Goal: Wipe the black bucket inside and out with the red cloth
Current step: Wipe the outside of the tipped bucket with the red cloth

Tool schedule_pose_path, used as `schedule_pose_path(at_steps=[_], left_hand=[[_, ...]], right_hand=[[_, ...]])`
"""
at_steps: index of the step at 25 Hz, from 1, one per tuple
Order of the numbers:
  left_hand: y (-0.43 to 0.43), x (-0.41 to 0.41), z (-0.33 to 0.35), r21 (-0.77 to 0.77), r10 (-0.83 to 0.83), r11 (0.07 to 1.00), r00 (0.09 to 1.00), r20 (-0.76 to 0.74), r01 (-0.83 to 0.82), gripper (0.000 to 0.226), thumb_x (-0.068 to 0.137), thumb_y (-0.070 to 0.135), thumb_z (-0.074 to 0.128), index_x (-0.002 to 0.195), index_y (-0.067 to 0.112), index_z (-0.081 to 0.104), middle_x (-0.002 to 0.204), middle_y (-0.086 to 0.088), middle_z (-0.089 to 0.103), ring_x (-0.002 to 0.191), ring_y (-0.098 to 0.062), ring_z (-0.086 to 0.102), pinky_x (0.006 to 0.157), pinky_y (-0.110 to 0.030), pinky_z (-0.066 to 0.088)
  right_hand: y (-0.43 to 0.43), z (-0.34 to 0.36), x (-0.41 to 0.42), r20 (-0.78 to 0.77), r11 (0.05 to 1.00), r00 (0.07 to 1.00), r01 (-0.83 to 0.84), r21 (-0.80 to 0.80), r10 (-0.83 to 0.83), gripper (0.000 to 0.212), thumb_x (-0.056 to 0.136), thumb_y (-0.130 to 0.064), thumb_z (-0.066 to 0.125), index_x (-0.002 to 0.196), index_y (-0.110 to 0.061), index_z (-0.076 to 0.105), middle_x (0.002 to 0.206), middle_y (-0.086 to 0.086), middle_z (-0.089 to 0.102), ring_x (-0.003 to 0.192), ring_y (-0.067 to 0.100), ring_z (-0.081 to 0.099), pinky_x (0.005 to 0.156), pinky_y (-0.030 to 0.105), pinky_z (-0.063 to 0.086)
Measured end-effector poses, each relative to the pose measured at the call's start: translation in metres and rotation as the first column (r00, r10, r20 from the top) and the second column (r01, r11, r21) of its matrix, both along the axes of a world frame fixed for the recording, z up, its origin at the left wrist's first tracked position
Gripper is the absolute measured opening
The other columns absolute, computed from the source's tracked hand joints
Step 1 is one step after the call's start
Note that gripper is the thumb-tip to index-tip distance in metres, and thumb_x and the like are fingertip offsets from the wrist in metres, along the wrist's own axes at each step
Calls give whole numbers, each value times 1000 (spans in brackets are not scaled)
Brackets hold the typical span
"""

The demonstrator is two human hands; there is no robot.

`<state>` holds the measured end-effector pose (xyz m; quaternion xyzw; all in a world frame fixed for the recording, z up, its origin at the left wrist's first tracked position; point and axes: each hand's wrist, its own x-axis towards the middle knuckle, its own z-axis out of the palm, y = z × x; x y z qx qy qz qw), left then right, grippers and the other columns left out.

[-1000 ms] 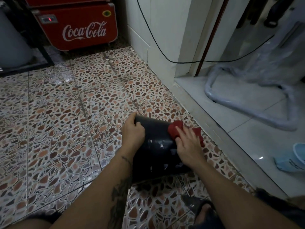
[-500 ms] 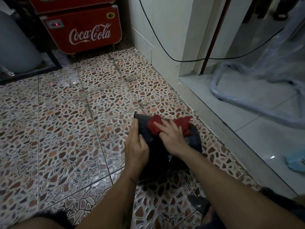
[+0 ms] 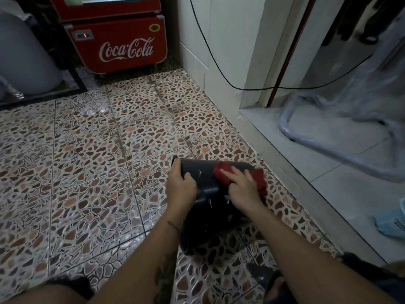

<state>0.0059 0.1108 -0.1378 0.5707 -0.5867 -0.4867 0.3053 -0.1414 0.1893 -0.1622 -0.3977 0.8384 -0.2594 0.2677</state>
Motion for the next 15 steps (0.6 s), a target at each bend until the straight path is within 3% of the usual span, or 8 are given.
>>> schedule_pose_path(at_steps=[3, 7, 11, 15], left_hand=[[5, 22, -14, -221, -143, 959, 977, 158, 177, 58, 99, 23, 42, 155, 23, 26, 160, 3, 28, 144, -13, 28, 117, -35, 25], [21, 38, -31, -402, -142, 880, 949, 281, 251, 69, 88, 26, 41, 155, 20, 24, 162, 6, 22, 142, 2, 17, 114, -22, 18], [16, 35, -28, -399, -121, 884, 944, 306, 242, 66, 89, 26, 38, 155, 20, 28, 161, 4, 26, 143, -4, 23, 116, -29, 24], [5, 33, -28, -339, -111, 911, 931, 347, 234, 67, 89, 33, 33, 155, 24, 27, 161, 6, 27, 144, -10, 26, 116, -33, 25]], right_hand=[[-11, -2, 32, -18, 956, 964, -266, -122, 266, 69, 80, -22, 30, 138, -51, 53, 164, -12, 29, 153, 18, 7, 122, 45, -11], [-16, -10, 11, -150, 977, 966, -212, 4, 210, 67, 85, -31, 27, 149, -46, 40, 166, -7, 24, 153, 18, 6, 121, 51, -10], [-40, 2, -5, -78, 978, 990, -99, 183, 115, 66, 87, -28, 30, 152, -42, 38, 168, -5, 20, 154, 24, 2, 120, 58, -10], [-54, 7, 25, -33, 952, 951, -307, 21, 307, 72, 76, -28, 29, 143, -45, 50, 163, -13, 31, 152, 21, 12, 122, 53, -8]])
